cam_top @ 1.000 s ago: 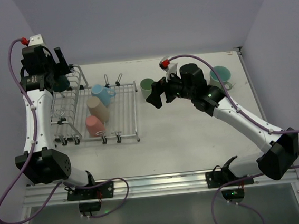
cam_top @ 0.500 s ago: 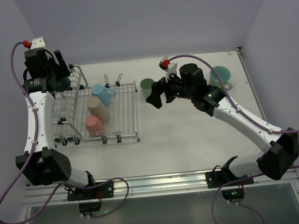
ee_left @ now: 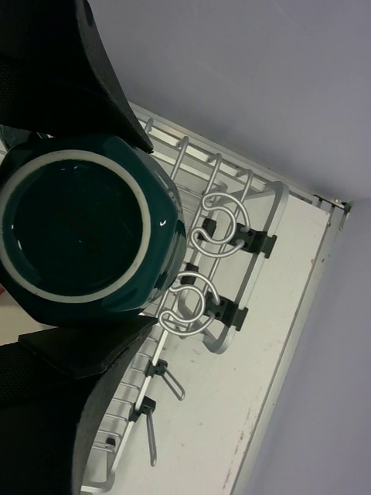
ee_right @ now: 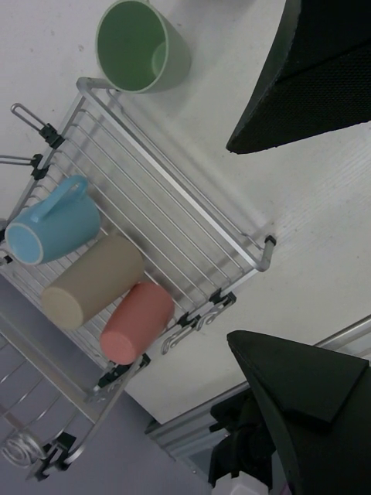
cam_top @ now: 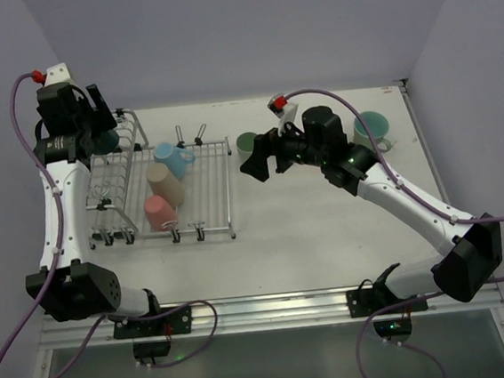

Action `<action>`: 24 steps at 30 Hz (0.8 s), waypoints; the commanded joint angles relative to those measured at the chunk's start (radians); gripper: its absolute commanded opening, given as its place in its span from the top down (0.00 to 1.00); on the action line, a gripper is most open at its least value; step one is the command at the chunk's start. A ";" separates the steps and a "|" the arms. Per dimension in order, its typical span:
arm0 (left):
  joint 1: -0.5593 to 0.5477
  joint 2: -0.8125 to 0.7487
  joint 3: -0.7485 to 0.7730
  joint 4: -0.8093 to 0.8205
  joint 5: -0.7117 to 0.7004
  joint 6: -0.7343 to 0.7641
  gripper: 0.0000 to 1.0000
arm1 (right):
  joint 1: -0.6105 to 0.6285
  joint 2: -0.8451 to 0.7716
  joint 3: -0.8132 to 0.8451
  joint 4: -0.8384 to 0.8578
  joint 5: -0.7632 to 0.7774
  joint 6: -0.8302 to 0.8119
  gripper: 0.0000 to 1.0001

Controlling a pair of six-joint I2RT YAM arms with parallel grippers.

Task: Unload the cups from the dish rack

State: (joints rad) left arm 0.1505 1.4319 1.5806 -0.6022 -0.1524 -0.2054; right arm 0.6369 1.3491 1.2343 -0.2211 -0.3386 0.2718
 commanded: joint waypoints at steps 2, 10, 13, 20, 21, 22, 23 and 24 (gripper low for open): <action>0.008 -0.083 0.053 0.099 -0.004 -0.031 1.00 | 0.007 -0.022 0.004 0.117 -0.046 0.095 0.01; 0.008 -0.123 0.047 0.128 0.039 -0.075 1.00 | 0.010 -0.011 -0.033 0.268 -0.137 0.249 0.01; 0.006 -0.151 0.058 0.133 0.133 -0.123 1.00 | 0.014 -0.018 -0.062 0.365 -0.169 0.343 0.01; 0.000 -0.272 -0.055 0.246 0.453 -0.291 1.00 | 0.046 -0.041 -0.174 0.730 -0.223 0.544 0.03; -0.003 -0.287 -0.080 0.264 0.482 -0.313 1.00 | 0.052 -0.039 -0.189 0.756 -0.224 0.555 0.03; -0.005 -0.324 -0.105 0.284 0.541 -0.357 1.00 | 0.064 -0.038 -0.196 0.779 -0.226 0.570 0.04; -0.014 -0.344 -0.166 0.312 0.571 -0.380 1.00 | 0.070 -0.036 -0.200 0.801 -0.223 0.575 0.04; -0.020 -0.364 -0.198 0.374 0.602 -0.405 1.00 | 0.076 -0.031 -0.208 0.845 -0.224 0.581 0.04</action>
State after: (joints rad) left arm 0.1452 1.1439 1.4498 -0.4465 0.2356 -0.4774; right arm 0.6914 1.3472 1.0382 0.3893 -0.5316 0.7746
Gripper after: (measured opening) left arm 0.832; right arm 0.967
